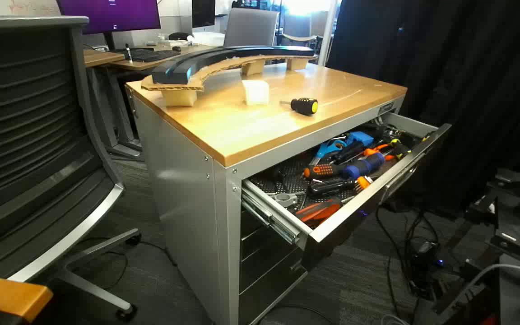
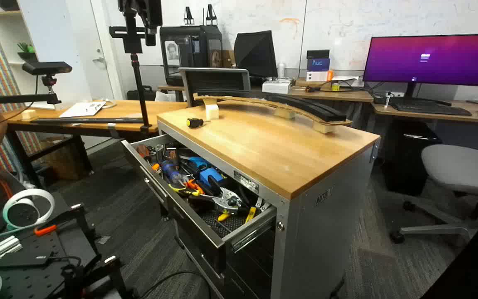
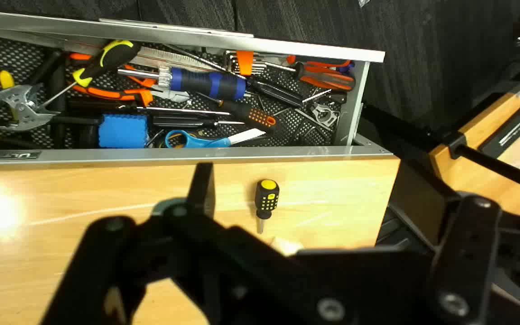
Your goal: Put the black and yellow mug inside the open drawer, close the drawer
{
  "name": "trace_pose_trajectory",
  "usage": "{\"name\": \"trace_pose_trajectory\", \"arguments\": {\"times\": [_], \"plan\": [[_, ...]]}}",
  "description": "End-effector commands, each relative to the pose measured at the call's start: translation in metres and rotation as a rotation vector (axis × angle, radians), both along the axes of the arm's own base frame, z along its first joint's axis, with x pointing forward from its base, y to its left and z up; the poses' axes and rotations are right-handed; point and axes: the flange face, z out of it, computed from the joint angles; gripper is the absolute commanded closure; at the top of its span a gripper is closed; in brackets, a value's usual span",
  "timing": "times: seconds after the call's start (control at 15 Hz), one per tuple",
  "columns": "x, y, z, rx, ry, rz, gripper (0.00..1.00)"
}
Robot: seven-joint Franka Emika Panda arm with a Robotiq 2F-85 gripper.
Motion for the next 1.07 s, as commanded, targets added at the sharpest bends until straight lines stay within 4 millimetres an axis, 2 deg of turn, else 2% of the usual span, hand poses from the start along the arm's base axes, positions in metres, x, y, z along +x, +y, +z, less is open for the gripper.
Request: {"name": "trace_pose_trajectory", "arguments": {"times": [0.0, 0.73, 0.87, 1.0], "plan": [[0.001, 0.000, 0.001, 0.000, -0.002, 0.000, 0.00], [0.001, 0.000, 0.007, 0.001, -0.013, 0.000, 0.00], [0.014, 0.008, -0.013, 0.011, -0.024, -0.030, 0.00], [0.030, 0.024, -0.042, 0.009, -0.048, -0.033, 0.00]]}}
